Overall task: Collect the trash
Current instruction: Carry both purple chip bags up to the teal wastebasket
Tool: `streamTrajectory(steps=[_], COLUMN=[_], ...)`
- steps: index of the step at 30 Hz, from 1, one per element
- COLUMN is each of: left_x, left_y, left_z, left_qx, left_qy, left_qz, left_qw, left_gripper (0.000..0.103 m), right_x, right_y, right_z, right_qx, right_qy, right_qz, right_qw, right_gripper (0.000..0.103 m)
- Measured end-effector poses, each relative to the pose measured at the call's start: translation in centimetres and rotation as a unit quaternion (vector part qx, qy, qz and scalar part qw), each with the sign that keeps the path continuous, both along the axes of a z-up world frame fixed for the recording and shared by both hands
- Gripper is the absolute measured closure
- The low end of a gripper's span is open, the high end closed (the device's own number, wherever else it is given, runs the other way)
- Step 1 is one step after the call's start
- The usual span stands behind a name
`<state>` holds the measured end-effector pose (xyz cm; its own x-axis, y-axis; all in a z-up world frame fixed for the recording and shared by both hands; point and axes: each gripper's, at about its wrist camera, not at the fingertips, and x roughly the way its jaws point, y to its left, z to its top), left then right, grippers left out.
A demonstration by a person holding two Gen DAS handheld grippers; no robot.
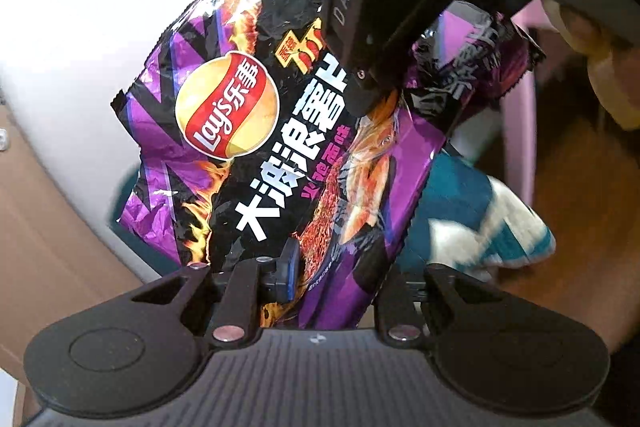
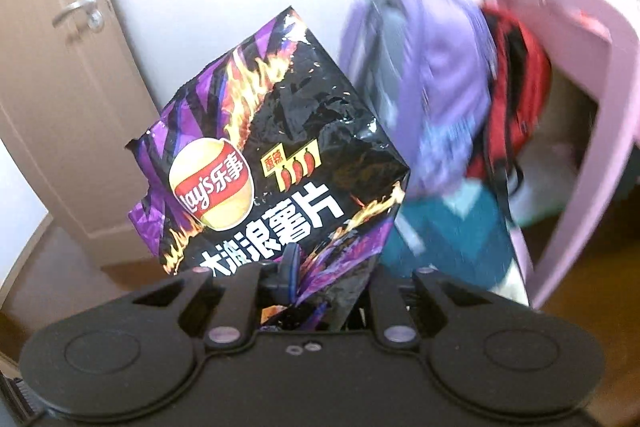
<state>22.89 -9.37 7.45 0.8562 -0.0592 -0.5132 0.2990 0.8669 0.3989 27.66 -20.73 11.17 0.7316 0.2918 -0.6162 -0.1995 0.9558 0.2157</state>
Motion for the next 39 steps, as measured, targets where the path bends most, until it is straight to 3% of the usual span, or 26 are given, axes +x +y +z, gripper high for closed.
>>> streamTrajectory(steps=[7,10,14,19,22,24,26,28,33,35,39], left_x=[1.0,1.3,2.0,1.4,0.5,1.5,2.3,2.8,3.8,3.9,3.6], left_y=[0.7,0.4,-0.1,0.2,0.5,0.4,0.9,1.4,4.5,5.8,9.6], left_z=[5.7,6.4,5.3,3.1,1.4,0.0,-0.7,-1.1,-1.4,-0.9,0.5], left_qx=[-0.03,-0.038,-0.051,-0.051,-0.046,-0.047,-0.053,-0.063,-0.128,-0.157,-0.222], left_qy=[-0.032,-0.03,-0.005,0.034,0.041,0.057,0.063,0.058,0.076,0.079,0.092], left_qz=[0.027,0.038,0.036,0.025,0.021,0.015,0.01,0.012,0.003,0.004,0.01], left_qw=[0.9987,0.9981,0.998,0.9978,0.9979,0.9972,0.9965,0.9963,0.9888,0.9844,0.9707], left_gripper=[0.084,0.084,0.084,0.084,0.079,0.069,0.049,0.041,0.04,0.035,0.035], right_x=[4.8,7.4,10.8,15.1,17.8,19.4,20.5,21.6,24.1,24.9,25.3], right_y=[4.4,6.2,8.8,11.3,12.4,12.9,13.4,13.9,14.6,15.2,16.4], right_z=[7.5,10.0,12.0,10.2,8.4,7.2,6.2,5.5,2.9,1.7,-0.6], right_qx=[-0.021,-0.028,-0.037,-0.062,-0.067,-0.071,-0.079,-0.086,-0.086,-0.09,-0.111], right_qy=[-0.07,-0.086,-0.09,-0.077,-0.061,-0.053,-0.05,-0.048,-0.024,-0.013,0.004], right_qz=[0.012,0.013,0.011,0.013,0.014,0.015,0.013,0.005,0.0,0.002,0.017], right_qw=[0.997,0.996,0.995,0.995,0.996,0.996,0.996,0.995,0.996,0.996,0.994], right_gripper=[0.09,0.09,0.09,0.09,0.09,0.09,0.091,0.091,0.089,0.089,0.088])
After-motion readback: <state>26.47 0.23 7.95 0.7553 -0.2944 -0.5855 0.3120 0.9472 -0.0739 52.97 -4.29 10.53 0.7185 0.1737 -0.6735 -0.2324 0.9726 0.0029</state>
